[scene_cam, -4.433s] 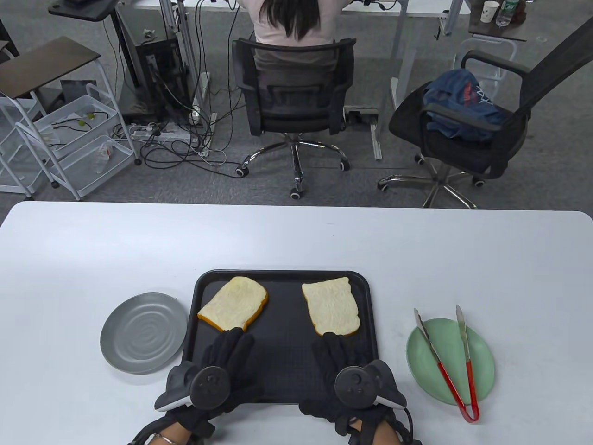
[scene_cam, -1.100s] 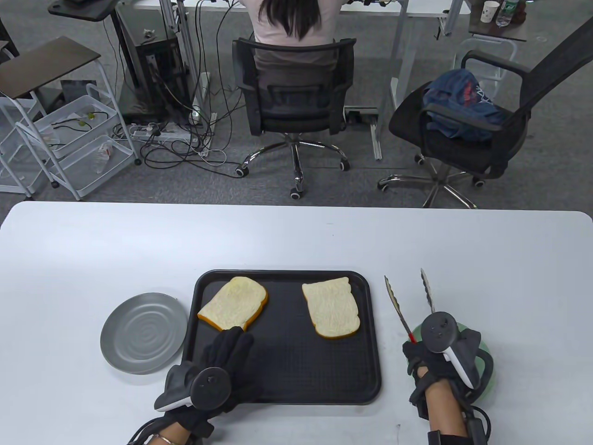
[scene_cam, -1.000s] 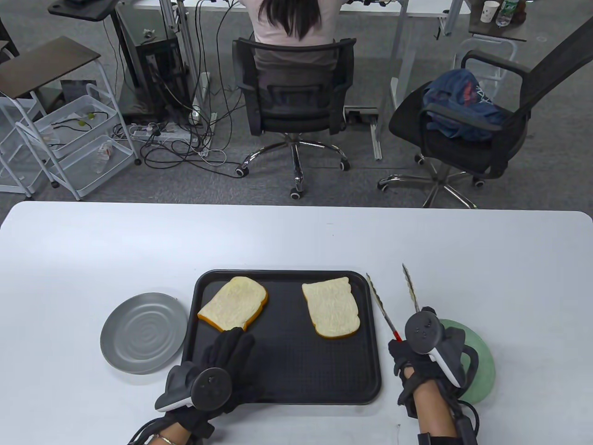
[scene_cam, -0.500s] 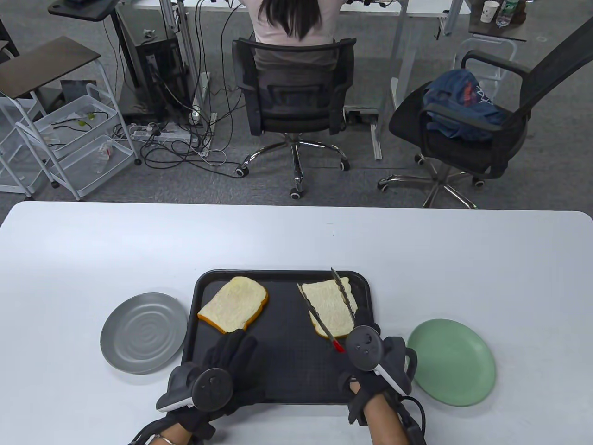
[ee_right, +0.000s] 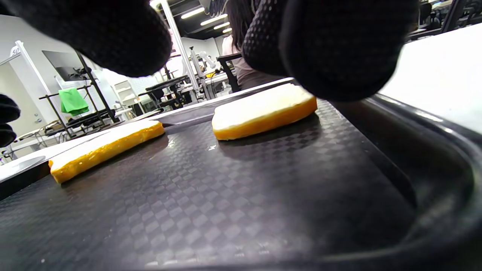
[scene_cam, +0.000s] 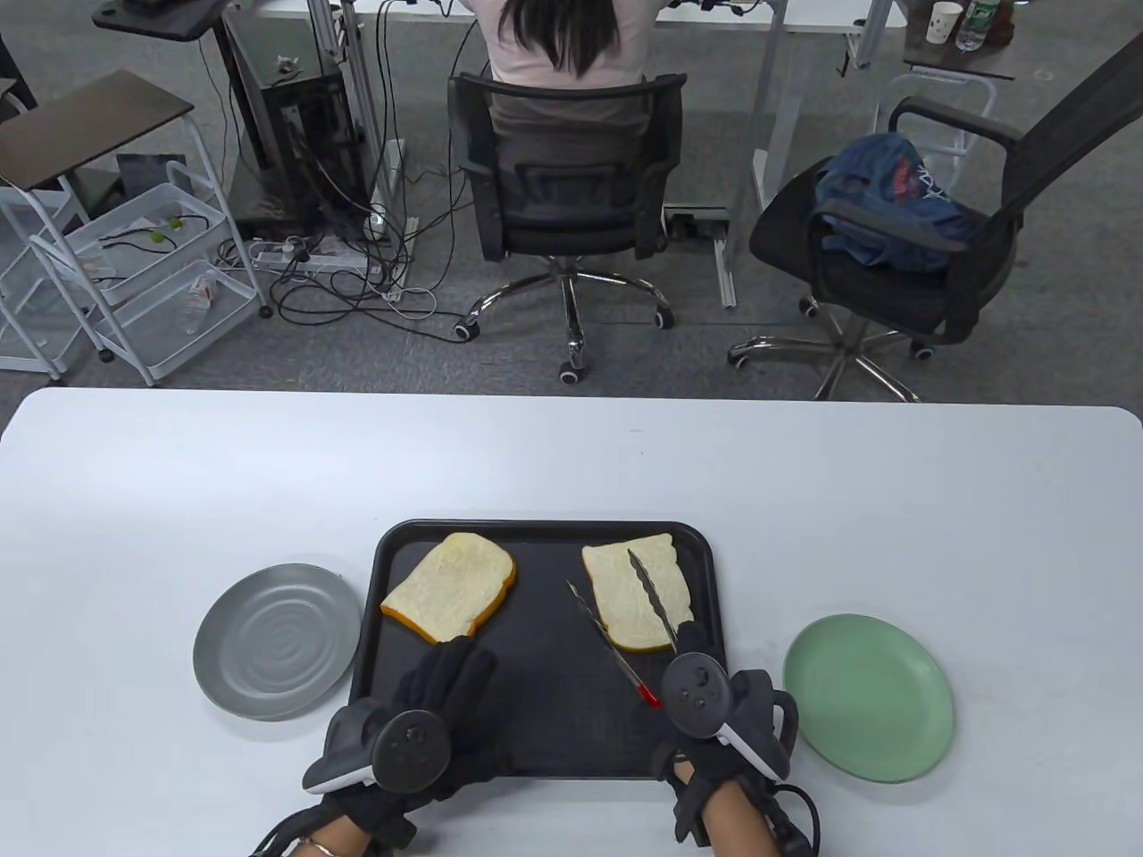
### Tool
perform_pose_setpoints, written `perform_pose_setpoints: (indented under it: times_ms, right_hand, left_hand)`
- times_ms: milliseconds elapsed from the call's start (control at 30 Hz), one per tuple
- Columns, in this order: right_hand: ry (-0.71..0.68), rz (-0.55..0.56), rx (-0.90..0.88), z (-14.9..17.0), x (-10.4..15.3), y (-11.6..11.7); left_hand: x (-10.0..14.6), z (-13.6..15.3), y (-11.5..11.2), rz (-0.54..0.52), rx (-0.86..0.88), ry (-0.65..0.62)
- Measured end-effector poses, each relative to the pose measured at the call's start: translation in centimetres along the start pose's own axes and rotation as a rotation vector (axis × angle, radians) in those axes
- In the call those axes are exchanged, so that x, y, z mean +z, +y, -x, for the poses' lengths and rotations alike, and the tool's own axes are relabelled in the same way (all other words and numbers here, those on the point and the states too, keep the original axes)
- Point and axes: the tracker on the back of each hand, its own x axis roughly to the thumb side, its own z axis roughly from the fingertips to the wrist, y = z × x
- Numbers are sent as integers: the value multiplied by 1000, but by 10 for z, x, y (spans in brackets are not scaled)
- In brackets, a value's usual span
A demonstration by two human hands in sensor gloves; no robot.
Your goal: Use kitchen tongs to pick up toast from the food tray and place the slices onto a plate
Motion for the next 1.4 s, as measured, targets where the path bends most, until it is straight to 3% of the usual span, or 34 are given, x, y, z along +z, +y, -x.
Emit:
perform_pose_setpoints:
  times_ms: [367,733,967,1167,1400]
  right_hand:
    - [-27,-31,-42,4,3,2]
    - [-45,-27,-71,1,7,0]
    - [-50,-11,-74,1,11,-3]
    - [-54,-27,-80,0,11,-3]
    - [-46,-41,-83,0,11,-3]
  left_hand:
    - [0,7,7,-33,-11,44]
    - [22,26,58,-227,-11,150]
    - [46,70,85,-281,-10,331]
    - [70,122,98,-285,-2,563]
    - [82,179,92,-175,17,825]
